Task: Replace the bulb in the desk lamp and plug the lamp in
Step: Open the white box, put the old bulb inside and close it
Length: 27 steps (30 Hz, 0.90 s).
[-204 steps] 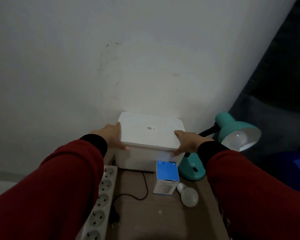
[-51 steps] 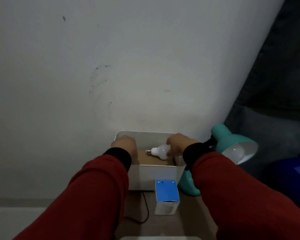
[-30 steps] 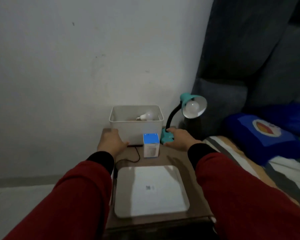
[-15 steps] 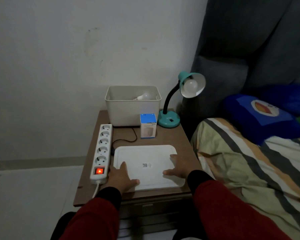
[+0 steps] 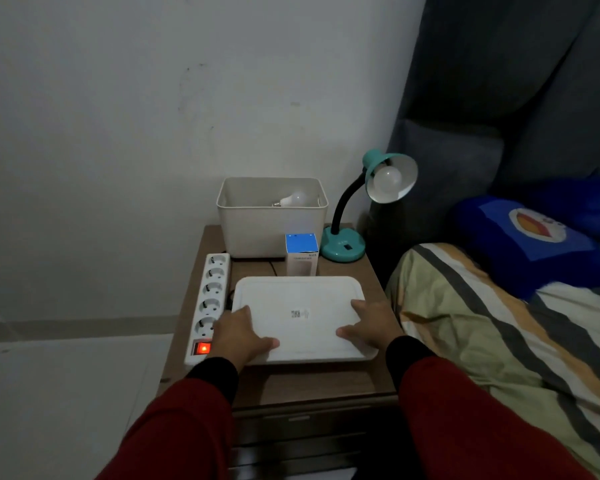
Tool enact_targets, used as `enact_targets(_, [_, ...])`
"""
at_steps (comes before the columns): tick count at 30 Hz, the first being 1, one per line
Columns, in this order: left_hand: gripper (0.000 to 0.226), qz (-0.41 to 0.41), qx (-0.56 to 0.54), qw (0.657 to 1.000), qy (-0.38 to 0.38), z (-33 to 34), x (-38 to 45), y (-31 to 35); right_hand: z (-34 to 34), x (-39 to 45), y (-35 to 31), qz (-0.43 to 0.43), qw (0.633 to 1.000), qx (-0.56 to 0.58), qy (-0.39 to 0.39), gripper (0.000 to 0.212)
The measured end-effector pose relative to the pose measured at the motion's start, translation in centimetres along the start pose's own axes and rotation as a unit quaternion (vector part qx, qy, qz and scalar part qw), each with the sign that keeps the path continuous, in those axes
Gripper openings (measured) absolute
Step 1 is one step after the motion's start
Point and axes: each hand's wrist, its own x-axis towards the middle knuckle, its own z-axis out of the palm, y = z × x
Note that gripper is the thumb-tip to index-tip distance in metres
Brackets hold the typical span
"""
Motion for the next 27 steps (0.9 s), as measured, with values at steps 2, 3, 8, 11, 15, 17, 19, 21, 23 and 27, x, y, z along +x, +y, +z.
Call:
enact_targets(2, [0.083, 0.012, -0.023, 0.999, 0.020, -1.6, 0.1, 0.3, -1.4, -0.3, -0.6, -0.012, 0.999, 0.006, 0.031, 0.074])
enact_targets(3, [0.087, 0.020, -0.034, 0.999, 0.029, -2.5, 0.1, 0.4, -2.2, -0.5, -1.0, -0.013, 0.999, 0.014, 0.037, 0.075])
enact_targets(8, [0.099, 0.053, -0.077, 0.992, 0.084, -6.9, 1.0, 0.9, -7.0, -0.3, -3.8, -0.031, 0.995, 0.068, 0.071, 0.083])
enact_targets(11, [0.096, 0.071, -0.117, 0.982, 0.130, -9.5, 2.6, 1.7, -9.6, 1.2, -5.9, -0.049, 0.990, 0.086, 0.097, 0.082])
enact_targets(15, [0.096, 0.078, -0.136, 0.976, 0.149, -12.6, 6.8, 2.8, -12.6, 4.8, -8.5, -0.064, 0.988, 0.077, 0.118, 0.083])
enact_targets(17, [0.098, 0.081, -0.142, 0.974, 0.154, -13.6, 9.4, 3.3, -13.7, 7.3, -9.6, -0.065, 0.988, 0.078, 0.118, 0.083])
enact_targets(19, [0.098, 0.083, -0.150, 0.973, 0.157, -14.2, 12.1, 3.7, -14.5, 9.9, -10.5, -0.065, 0.988, 0.082, 0.112, 0.084])
enact_targets(21, [0.097, 0.079, -0.155, 0.972, 0.155, -14.4, 14.7, 4.0, -14.9, 12.4, -11.1, -0.066, 0.987, 0.099, 0.106, 0.082])
enact_targets(23, [0.097, 0.072, -0.154, 0.974, 0.151, -14.5, 17.0, 4.3, -15.0, 14.6, -11.6, -0.064, 0.987, 0.108, 0.102, 0.080])
enact_targets(27, [0.098, 0.059, -0.155, 0.976, 0.139, -14.4, 20.4, 4.2, -14.3, 18.1, -12.3, -0.060, 0.990, 0.084, 0.093, 0.080])
